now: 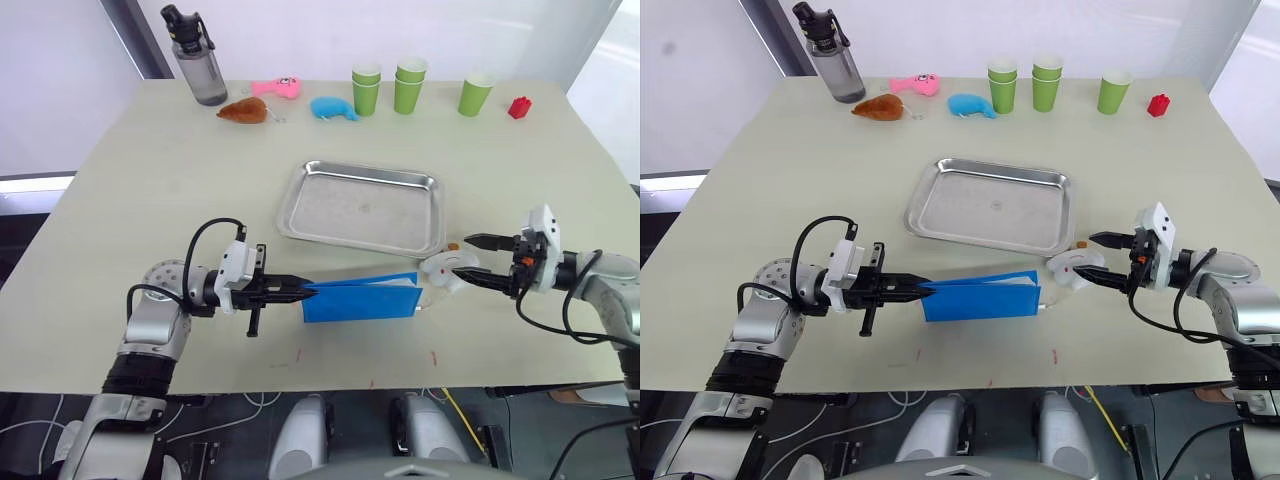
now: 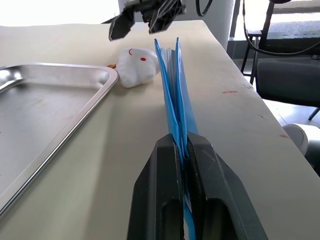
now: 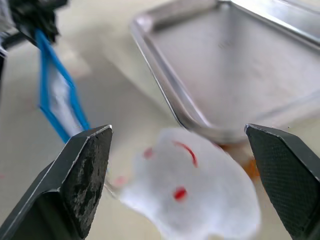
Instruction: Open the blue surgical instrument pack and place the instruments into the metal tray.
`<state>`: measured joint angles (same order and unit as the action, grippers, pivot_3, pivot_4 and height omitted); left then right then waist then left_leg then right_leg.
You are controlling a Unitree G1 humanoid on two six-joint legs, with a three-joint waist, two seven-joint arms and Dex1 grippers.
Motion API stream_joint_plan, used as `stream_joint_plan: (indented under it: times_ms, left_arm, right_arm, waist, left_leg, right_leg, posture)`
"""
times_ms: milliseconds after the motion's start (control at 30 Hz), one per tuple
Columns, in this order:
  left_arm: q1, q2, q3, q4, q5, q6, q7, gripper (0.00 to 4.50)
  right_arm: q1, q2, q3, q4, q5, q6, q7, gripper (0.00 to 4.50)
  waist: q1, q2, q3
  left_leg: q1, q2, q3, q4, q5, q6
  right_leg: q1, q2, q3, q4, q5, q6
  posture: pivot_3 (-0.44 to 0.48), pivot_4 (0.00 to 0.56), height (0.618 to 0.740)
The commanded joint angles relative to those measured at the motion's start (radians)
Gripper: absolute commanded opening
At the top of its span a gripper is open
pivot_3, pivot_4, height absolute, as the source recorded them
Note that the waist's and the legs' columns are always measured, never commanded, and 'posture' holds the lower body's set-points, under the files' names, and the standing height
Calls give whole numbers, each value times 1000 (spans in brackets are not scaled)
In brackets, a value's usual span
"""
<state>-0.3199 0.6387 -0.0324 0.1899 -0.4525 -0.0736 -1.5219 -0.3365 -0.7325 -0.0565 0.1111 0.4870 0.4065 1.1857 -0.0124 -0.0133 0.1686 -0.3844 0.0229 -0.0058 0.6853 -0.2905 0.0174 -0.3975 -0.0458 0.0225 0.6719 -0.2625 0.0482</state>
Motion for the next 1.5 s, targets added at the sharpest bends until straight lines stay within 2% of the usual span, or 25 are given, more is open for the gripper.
stream_joint_plan:
  times_ms: [33,67,133,167,200,233,267,467,700,933,1067,1200,1500]
  left_arm:
    - [-5,2,-9,0,18,-6,-2,0]
    - [-5,2,-9,-2,18,-6,-1,0]
    - [-4,4,-8,-7,17,-5,1,0]
    - [-2,5,-7,-9,16,-4,2,0]
    - [0,5,-6,-11,15,-4,3,0]
    - [2,6,-6,-14,14,-3,4,0]
    - [4,6,-5,-17,14,-2,6,0]
    - [4,4,-5,-23,12,2,16,0]
    - [-42,-16,-20,13,36,-10,31,0]
    - [-125,-61,-47,77,69,-22,26,0]
    - [-139,-79,-56,99,81,-32,28,0]
    - [-169,-105,-71,127,96,-43,30,0]
    - [-216,-150,-81,172,122,-60,36,0]
  right_arm:
    - [0,16,49,63,-112,-97,-41,4401]
    - [4,19,59,69,-125,-105,-38,4401]
    - [9,26,67,78,-135,-105,-40,3891]
    - [12,25,68,77,-136,-99,-37,3493]
    - [16,23,69,74,-136,-90,-34,3493]
    - [20,21,66,68,-130,-83,-31,2889]
    - [26,19,60,61,-121,-74,-28,2775]
    - [53,-13,-23,-19,-12,13,3,122]
    - [2,-55,-231,-135,231,206,-27,55]
    - [-157,10,-263,-265,425,376,-190,55]
    - [-234,51,-199,-306,417,387,-242,55]
    - [-310,103,-73,-314,328,344,-255,55]
    - [-387,251,179,-257,99,186,-240,55]
  waist:
    - [0,0,0]
    - [0,0,0]
    - [0,0,0]
    - [0,0,0]
    - [0,0,0]
    - [0,0,0]
    - [0,0,0]
    - [1,0,0]
    - [2,0,0]
    - [-1,2,2]
    - [-1,3,2]
    - [0,3,2]
    - [4,3,2]
  left_leg:
    - [0,0,0,0,0,0]
    - [0,0,0,0,0,0]
    - [0,0,0,0,0,0]
    - [0,0,0,0,0,0]
    - [0,0,0,0,0,0]
    - [0,0,0,0,0,0]
    - [0,0,0,0,0,0]
    - [0,0,0,0,0,0]
    - [0,0,-1,0,0,0]
    - [-1,0,-1,0,0,0]
    - [-5,0,-2,0,0,0]
    - [-14,-1,-1,2,0,0]
    - [-16,-1,-2,2,0,0]
  right_leg:
    - [0,0,0,0,0,0]
    - [0,0,0,0,0,0]
    - [0,0,0,0,0,0]
    - [0,0,0,0,0,0]
    - [0,0,0,0,0,0]
    - [0,0,0,0,0,0]
    - [0,0,0,0,0,0]
    - [0,0,0,0,0,0]
    - [0,0,-1,0,0,0]
    - [0,0,0,0,0,0]
    - [-3,1,-1,-1,0,0]
    - [-11,0,-1,0,0,1]
    - [-12,0,-3,0,0,0]
  posture:
    - [0,150,734]
    - [0,150,734]
    - [0,150,734]
    - [0,150,734]
    - [0,150,734]
    - [0,150,734]
    - [0,150,734]
    - [0,150,734]
    - [0,150,734]
    - [0,150,734]
    - [0,150,734]
    - [0,150,734]
    - [0,150,734]
